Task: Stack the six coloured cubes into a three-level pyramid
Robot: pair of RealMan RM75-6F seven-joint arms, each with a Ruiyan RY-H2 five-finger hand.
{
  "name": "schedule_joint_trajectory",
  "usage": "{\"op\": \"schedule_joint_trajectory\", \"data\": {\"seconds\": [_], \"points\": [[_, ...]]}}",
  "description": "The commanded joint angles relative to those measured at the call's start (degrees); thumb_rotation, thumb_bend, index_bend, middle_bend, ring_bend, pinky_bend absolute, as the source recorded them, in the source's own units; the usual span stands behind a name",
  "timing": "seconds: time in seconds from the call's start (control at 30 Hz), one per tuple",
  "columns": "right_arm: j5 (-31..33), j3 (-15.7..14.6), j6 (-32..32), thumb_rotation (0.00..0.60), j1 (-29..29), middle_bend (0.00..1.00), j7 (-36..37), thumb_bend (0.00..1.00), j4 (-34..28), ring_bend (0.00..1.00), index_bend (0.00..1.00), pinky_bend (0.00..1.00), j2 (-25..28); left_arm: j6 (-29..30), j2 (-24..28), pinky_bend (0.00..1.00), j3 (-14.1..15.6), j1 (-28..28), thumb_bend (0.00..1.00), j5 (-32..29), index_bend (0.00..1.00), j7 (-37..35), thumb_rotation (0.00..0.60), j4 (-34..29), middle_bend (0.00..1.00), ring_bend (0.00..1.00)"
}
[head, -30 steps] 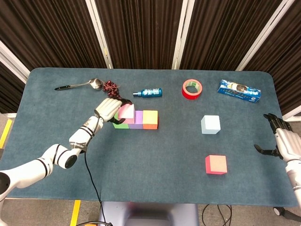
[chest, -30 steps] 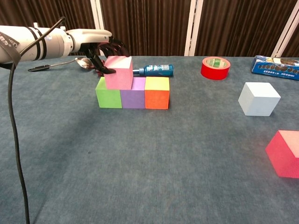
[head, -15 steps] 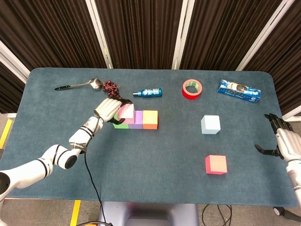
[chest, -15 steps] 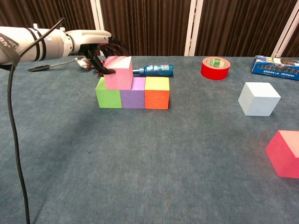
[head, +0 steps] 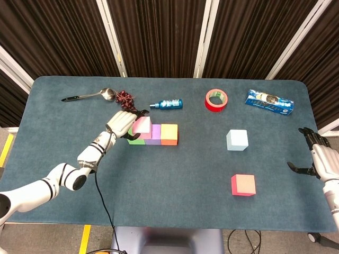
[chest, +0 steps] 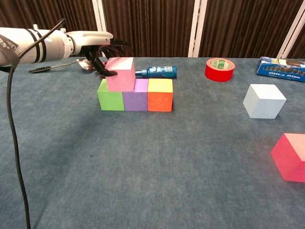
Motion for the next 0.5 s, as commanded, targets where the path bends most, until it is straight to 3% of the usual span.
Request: {"op": "schedule_joint_trajectory", "data": {"seconds": [0.03, 0.5], "points": [[0.0, 0.0, 0.0, 0.6, 0.0, 0.12, 0.0, 0.34, 0.0, 0.03, 0.1, 0.06, 0.1, -0.1, 0.0, 0.21, 0.1, 0.0, 0.39, -0.1, 0.1, 0.1, 0.6, -0.1, 0.19, 0.27], [0.2, 0.1, -0.2, 0.6, -0.2, 0.12, 0.4, 0.34, 0.1, 0.03, 0.1, 0.04, 0.2, -0.6, 0.6, 0.19, 0.2, 0.1, 0.35, -0.3, 0.04, 0.1, 0.6, -0.9, 0.1, 0.18]]}}
